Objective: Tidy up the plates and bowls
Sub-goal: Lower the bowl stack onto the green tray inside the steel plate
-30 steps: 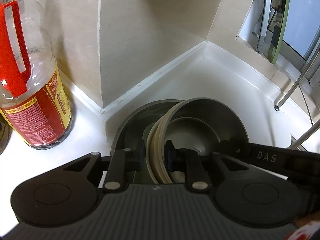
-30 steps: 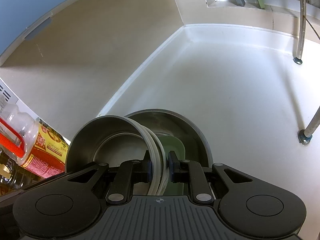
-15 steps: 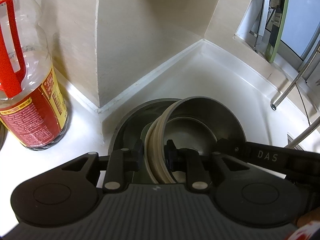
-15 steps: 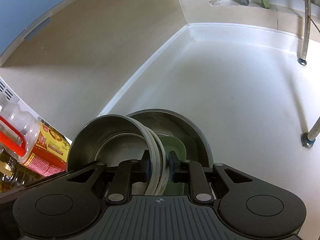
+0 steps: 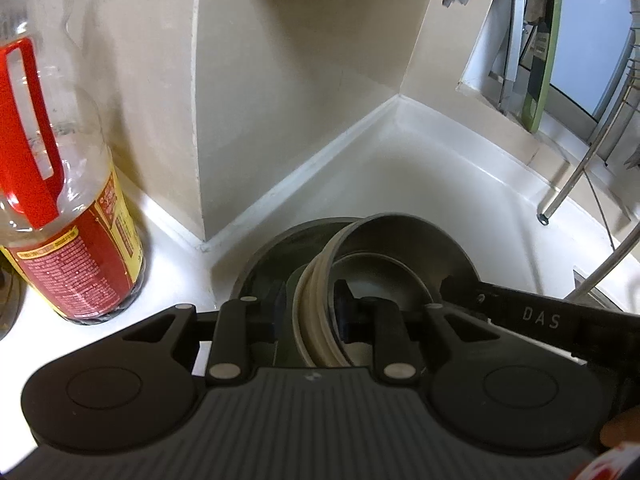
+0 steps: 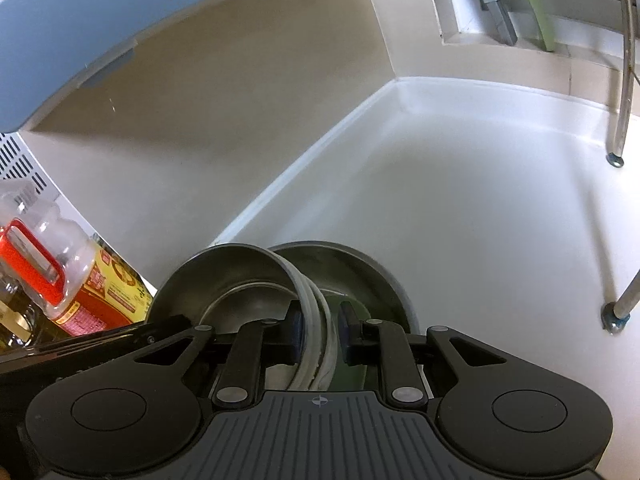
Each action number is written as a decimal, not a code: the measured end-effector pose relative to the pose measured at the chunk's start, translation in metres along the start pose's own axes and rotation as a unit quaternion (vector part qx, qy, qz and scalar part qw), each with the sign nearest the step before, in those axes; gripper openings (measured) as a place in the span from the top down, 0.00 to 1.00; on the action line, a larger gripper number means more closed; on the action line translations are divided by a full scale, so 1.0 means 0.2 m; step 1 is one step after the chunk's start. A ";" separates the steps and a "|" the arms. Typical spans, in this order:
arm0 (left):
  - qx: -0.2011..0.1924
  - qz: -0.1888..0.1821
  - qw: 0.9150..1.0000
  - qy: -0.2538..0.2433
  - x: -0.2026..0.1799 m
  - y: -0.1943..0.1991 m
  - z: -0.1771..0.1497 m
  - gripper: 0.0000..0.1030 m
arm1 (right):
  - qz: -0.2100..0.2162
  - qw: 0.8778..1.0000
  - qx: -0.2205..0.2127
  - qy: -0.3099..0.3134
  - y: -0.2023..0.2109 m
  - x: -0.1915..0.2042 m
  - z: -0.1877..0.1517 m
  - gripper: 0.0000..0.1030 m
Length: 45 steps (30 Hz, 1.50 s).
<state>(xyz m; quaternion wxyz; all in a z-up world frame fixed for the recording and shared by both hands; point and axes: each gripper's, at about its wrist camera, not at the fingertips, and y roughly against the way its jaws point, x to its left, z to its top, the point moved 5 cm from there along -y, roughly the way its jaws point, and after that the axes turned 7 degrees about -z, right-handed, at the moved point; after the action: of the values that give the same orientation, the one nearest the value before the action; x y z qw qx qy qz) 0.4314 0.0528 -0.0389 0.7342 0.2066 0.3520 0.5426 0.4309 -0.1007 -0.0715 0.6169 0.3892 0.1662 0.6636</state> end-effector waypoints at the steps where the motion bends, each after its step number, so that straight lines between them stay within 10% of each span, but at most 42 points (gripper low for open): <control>1: 0.000 -0.001 1.000 0.000 0.00 0.00 0.00 0.79 | 0.005 1.000 -0.004 -0.004 0.01 -0.01 0.00 0.81; 12: -0.006 -0.024 1.000 0.003 0.00 0.03 -0.03 0.86 | 0.045 0.998 -0.048 -0.018 0.04 -0.03 -0.04 0.91; 45: 0.021 -0.026 0.999 0.021 0.01 0.00 0.02 0.87 | 0.002 0.998 0.039 -0.046 0.02 0.02 0.09 0.90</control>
<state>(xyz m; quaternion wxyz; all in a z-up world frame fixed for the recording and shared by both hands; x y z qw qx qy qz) 0.4339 0.0554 -0.0365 0.7359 0.2012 0.3836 0.5204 0.4412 -0.1026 -0.0565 0.6067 0.4435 0.1629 0.6393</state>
